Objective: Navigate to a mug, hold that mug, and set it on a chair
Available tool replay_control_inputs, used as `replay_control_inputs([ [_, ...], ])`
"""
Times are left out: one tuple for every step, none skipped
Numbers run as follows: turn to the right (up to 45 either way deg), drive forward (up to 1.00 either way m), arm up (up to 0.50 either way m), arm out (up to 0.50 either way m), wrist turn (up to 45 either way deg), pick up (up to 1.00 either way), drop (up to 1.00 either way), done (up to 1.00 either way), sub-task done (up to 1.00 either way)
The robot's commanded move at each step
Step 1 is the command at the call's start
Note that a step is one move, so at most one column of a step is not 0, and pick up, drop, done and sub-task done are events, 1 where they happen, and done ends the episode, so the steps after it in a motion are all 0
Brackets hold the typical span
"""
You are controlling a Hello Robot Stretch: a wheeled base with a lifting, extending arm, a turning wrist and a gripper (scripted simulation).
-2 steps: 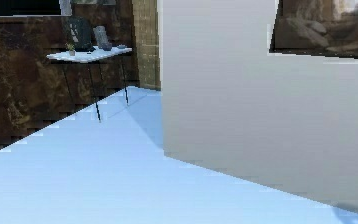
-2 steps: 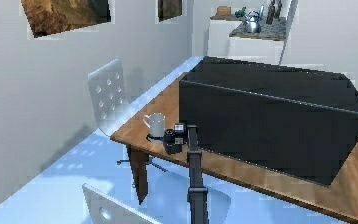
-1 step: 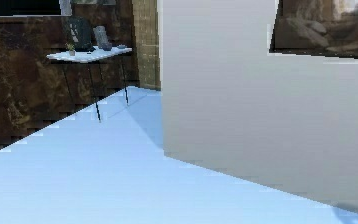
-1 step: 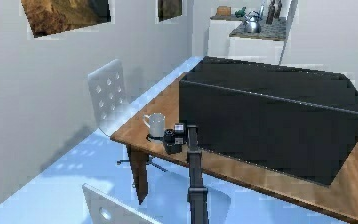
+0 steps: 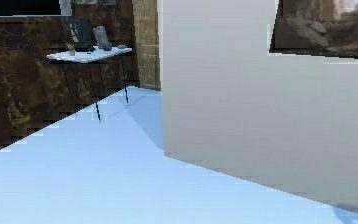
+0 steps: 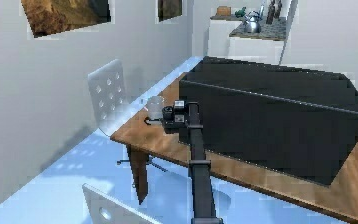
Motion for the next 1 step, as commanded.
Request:
replay_control_inputs([
  [0.0,0.0,0.22,0.0,0.0,0.0,0.0,0.0,0.0],
])
